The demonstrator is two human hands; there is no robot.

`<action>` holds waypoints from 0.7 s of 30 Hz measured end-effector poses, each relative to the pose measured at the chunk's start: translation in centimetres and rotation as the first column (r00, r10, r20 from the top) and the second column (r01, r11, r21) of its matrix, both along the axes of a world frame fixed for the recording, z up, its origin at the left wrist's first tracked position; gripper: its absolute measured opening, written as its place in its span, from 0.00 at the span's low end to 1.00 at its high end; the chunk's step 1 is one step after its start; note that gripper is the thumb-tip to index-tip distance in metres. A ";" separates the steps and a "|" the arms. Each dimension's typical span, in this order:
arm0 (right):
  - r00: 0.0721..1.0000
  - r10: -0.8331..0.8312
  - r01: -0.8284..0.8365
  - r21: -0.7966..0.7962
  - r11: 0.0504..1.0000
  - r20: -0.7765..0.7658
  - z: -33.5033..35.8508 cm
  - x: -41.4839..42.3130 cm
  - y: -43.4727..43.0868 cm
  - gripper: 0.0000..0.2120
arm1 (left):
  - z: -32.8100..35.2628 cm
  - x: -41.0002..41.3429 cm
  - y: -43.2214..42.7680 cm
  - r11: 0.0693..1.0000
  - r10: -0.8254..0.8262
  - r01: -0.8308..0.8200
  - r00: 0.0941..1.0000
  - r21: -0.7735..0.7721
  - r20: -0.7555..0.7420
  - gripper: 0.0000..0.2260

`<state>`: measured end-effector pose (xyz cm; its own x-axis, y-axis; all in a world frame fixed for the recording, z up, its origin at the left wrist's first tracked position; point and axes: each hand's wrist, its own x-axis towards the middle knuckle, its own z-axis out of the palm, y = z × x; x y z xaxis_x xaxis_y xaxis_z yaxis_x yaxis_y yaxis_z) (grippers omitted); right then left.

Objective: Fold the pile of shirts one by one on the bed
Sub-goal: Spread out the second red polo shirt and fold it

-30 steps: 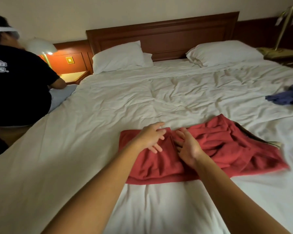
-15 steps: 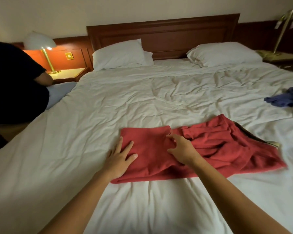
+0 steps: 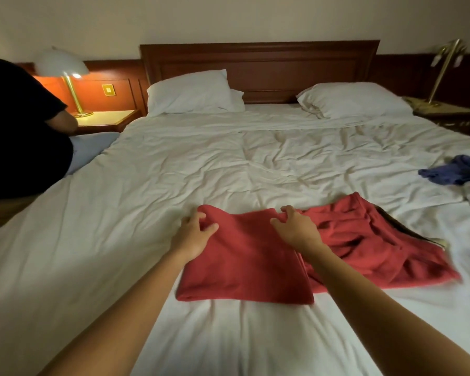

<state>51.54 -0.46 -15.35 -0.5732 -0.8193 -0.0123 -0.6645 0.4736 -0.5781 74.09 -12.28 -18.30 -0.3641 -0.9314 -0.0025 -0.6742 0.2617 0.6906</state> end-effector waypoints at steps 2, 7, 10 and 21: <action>0.997 -0.030 0.029 0.009 1.000 0.064 -1.1 -0.5 -2.4 0.28 | 0.0 -1.0 -1.8 0.996 0.082 -0.079 0.990 0.038 -0.113 0.26; 0.996 -0.068 0.071 -0.055 0.996 0.052 -3.4 -1.1 -5.4 0.13 | -1.2 -2.4 -4.4 0.985 0.172 -0.171 0.983 0.015 -0.071 0.27; 0.989 -0.146 0.150 -0.249 0.957 0.037 -3.8 -2.1 -5.2 0.07 | -2.2 -2.3 -5.3 0.983 0.168 -0.169 0.986 -0.070 -0.022 0.23; 0.851 0.372 -0.318 0.201 0.927 -0.370 -5.4 2.6 -2.5 0.29 | -4.3 -3.4 0.4 0.861 -0.157 0.342 0.883 -0.375 0.443 0.28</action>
